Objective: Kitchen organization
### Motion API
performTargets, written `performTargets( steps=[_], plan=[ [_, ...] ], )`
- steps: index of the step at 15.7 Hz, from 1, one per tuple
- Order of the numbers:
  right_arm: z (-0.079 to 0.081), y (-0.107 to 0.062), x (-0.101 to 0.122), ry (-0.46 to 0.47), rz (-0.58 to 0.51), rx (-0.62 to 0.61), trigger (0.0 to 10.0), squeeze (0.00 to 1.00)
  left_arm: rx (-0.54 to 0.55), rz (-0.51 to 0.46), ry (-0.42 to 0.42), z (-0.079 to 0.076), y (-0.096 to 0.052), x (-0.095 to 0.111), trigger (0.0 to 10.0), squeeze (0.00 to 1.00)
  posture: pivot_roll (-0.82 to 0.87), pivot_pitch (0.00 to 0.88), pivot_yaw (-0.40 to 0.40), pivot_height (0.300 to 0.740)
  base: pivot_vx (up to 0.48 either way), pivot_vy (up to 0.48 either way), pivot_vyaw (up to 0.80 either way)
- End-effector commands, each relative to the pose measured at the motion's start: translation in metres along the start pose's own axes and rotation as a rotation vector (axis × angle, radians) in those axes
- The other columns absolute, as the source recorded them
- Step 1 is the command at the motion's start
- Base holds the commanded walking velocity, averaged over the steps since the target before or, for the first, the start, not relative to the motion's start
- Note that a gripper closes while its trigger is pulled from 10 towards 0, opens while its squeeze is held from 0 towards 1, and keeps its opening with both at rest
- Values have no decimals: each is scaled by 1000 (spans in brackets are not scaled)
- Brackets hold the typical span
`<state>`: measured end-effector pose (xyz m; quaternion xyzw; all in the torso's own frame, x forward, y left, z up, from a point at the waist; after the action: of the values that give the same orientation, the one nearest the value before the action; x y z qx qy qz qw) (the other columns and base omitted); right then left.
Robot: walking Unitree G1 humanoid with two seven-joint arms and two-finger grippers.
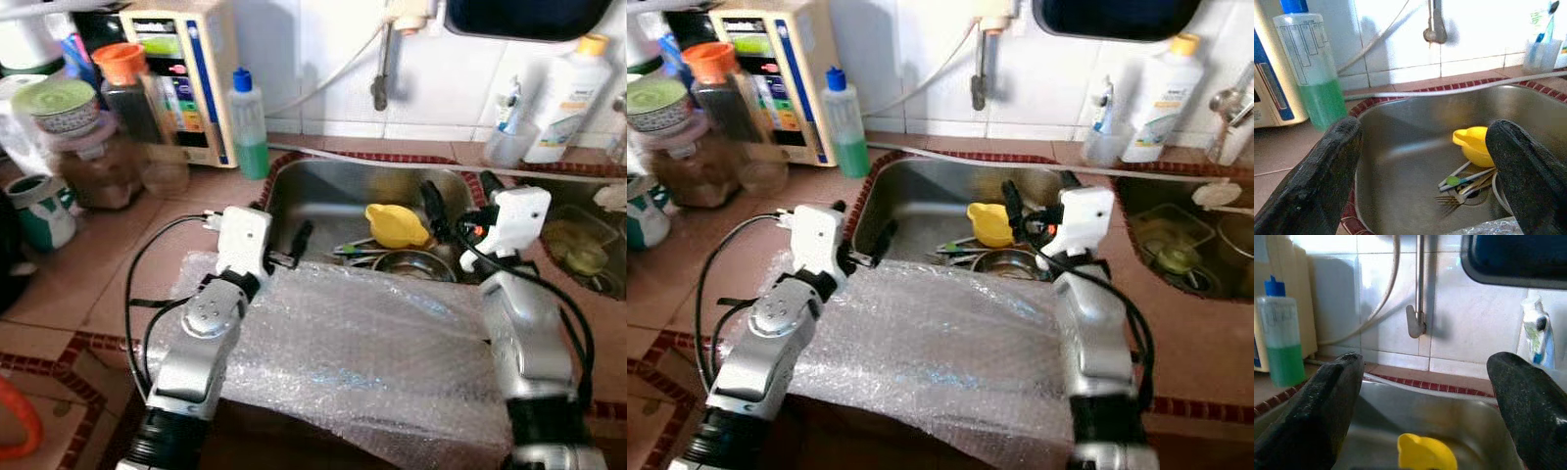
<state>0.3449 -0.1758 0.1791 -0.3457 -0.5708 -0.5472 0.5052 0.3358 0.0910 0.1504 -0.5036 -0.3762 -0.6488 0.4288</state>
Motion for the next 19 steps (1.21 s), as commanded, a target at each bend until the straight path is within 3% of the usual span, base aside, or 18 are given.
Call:
performTargets(
  steps=[1, 2, 4, 5, 6, 7, 9, 10, 13, 15, 19],
  plan=[
    [9, -7, -4, 26, 28, 2, 10000, 620, 17, 7, 13, 2, -1, 1, 10000, 0, -40, 0, 72, 740, 0, 0, 0],
    [24, -15, -10, 44, 55, 22, 10000, 0, 40, 20, -5, 4, 1, -2, 10000, 0, -43, 0, 71, 740, 0, 0, 0],
    [36, -14, 0, 25, 36, 47, 10000, 0, 145, 42, -53, 11, 2, -1, 10000, 0, -51, 0, 71, 740, 0, 0, 0],
    [38, -13, 5, 17, 27, 54, 10000, 0, 85, 5, -22, 5, 5, 3, 10000, 0, -54, 0, 64, 740, 0, 0, 0],
    [36, -12, 5, -1, 28, 49, 10000, 0, 29, -20, -44, -1, 6, 5, 10000, 0, -51, 0, 39, 740, 0, 0, 0],
    [25, -9, 7, 33, 33, -14, 10000, 0, 23, -33, -31, -4, 9, 8, 10000, 0, -36, 0, 15, 740, 0, 0, 0],
    [18, -6, 9, 29, 42, -42, 10000, 0, 55, -25, -16, 1, 12, 9, 10000, 0, -33, 0, 1, 740, 0, 0, 0],
    [18, -6, 12, -11, 52, -25, 10000, 0, 54, -4, -30, 2, 11, 6, 10000, 0, -58, 0, 11, 740, 0, 0, 0],
    [10, -10, 17, -7, 45, -72, 10000, 0, 67, -1, -69, -1, 7, -4, 10000, 0, -85, 0, 49, 740, 0, 0, 0],
    [13, -12, 12, 6, 54, -79, 10000, 0, 49, -13, -74, -7, 6, -3, 10000, 0, -89, 0, 60, 740, 0, 0, 0],
    [40, -11, 5, 26, 73, -5, 10000, 0, 21, -25, -84, -13, 11, 2, 10000, 0, -94, 0, 69, 740, 0, 0, 0]
  ],
)
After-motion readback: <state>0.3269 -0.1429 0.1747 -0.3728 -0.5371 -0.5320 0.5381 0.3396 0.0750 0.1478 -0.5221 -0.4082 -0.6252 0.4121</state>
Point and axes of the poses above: a point about 5 cm out from each wrist's last joint towards the gripper, its own y axis pointing out of the wrist towards the gripper, its own x axis along the axis of the wrist's last joint, z = x × y, the point moved 3 cm from there along y, pointing out of the wrist towards the gripper, and after that the axes turned 8 degrees about y, right-handed, at the moved point
